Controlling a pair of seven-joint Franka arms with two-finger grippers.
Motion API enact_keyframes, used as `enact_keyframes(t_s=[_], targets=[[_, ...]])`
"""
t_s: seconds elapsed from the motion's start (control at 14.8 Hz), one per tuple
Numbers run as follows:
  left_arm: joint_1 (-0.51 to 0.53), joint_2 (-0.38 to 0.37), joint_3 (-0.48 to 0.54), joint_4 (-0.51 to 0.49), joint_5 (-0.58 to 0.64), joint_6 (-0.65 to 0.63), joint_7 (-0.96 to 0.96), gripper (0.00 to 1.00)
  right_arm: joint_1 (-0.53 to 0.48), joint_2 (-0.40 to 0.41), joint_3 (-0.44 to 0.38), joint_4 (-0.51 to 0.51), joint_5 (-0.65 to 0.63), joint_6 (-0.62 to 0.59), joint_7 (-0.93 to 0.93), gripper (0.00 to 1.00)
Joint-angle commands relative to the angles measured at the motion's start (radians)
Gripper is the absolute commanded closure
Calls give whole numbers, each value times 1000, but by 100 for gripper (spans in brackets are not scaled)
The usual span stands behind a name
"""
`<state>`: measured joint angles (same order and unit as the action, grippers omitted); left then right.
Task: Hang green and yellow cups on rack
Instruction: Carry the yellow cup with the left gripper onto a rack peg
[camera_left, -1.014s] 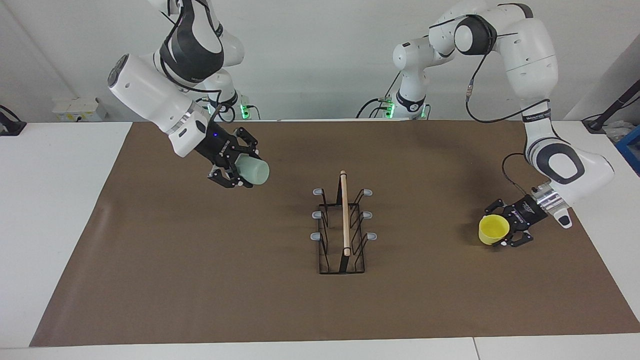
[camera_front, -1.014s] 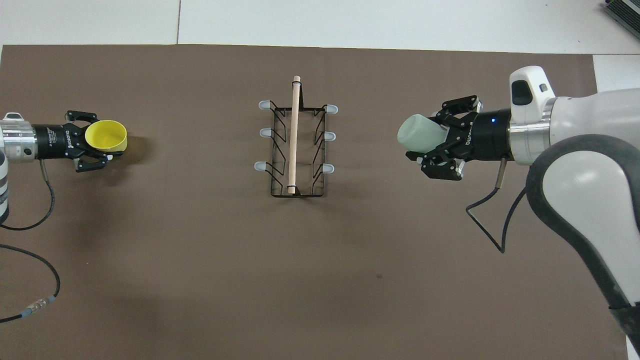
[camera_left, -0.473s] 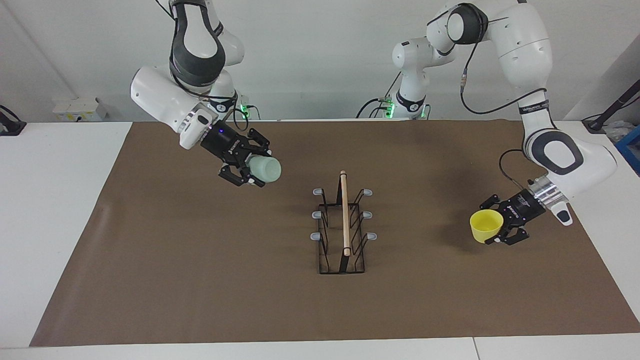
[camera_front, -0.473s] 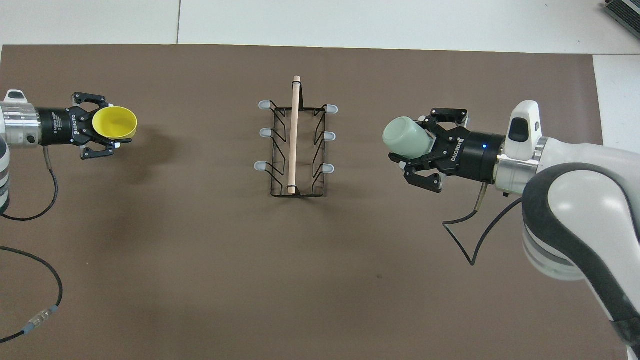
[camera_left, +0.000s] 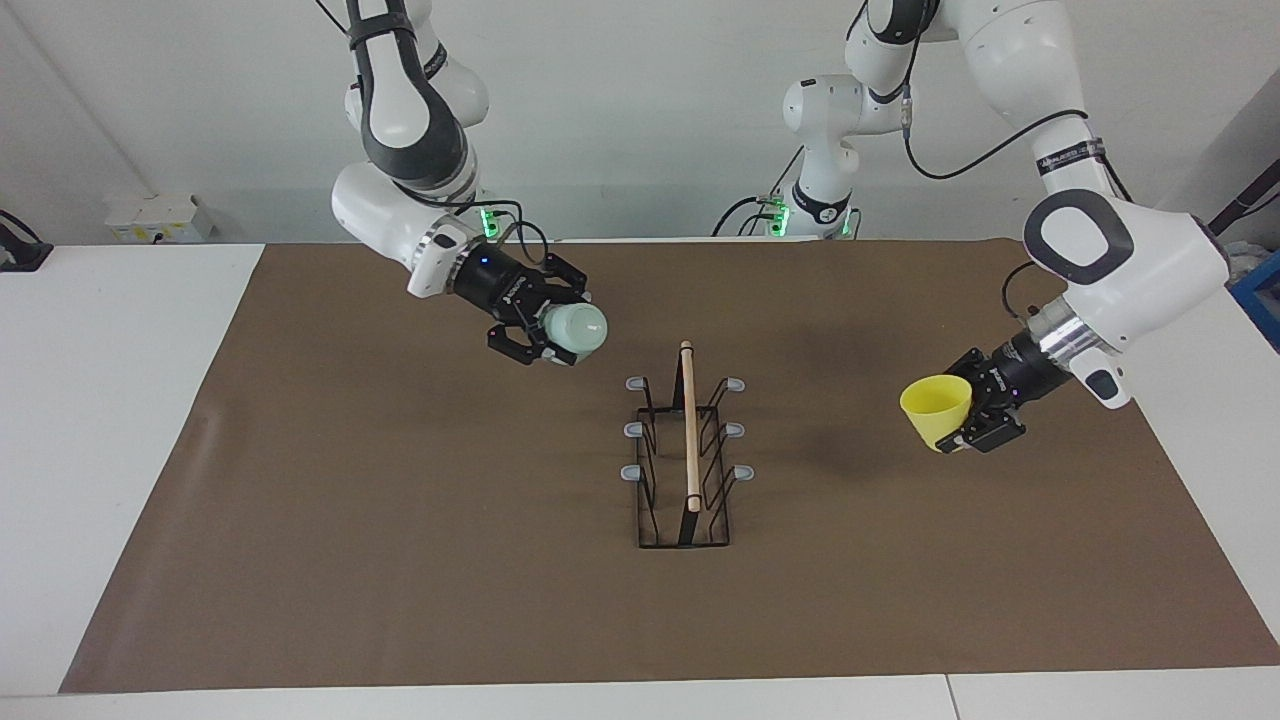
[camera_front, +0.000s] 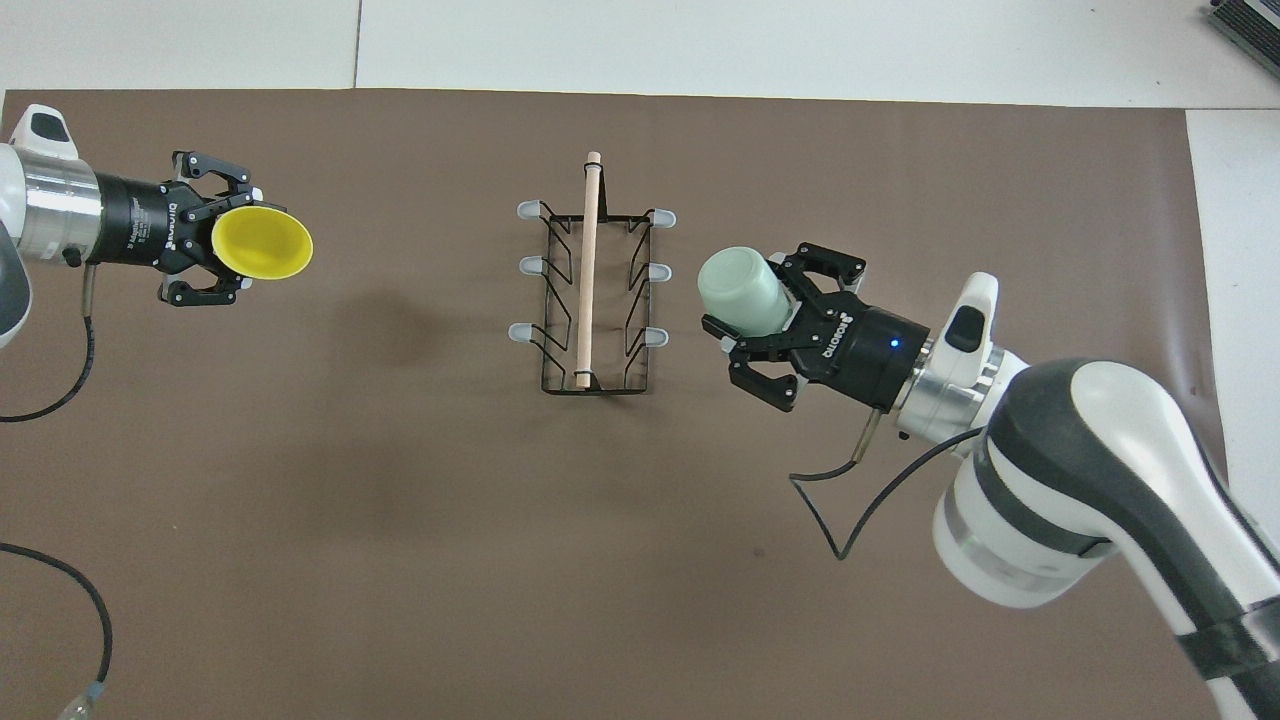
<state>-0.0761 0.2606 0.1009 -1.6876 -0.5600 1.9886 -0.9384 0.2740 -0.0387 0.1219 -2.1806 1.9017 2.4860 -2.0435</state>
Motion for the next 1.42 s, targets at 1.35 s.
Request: enact_keyframes(t_s=[1.35], targets=[[-576, -245, 14, -314, 1315, 386, -687, 100, 94, 158, -1, -4, 583, -96, -541, 100]])
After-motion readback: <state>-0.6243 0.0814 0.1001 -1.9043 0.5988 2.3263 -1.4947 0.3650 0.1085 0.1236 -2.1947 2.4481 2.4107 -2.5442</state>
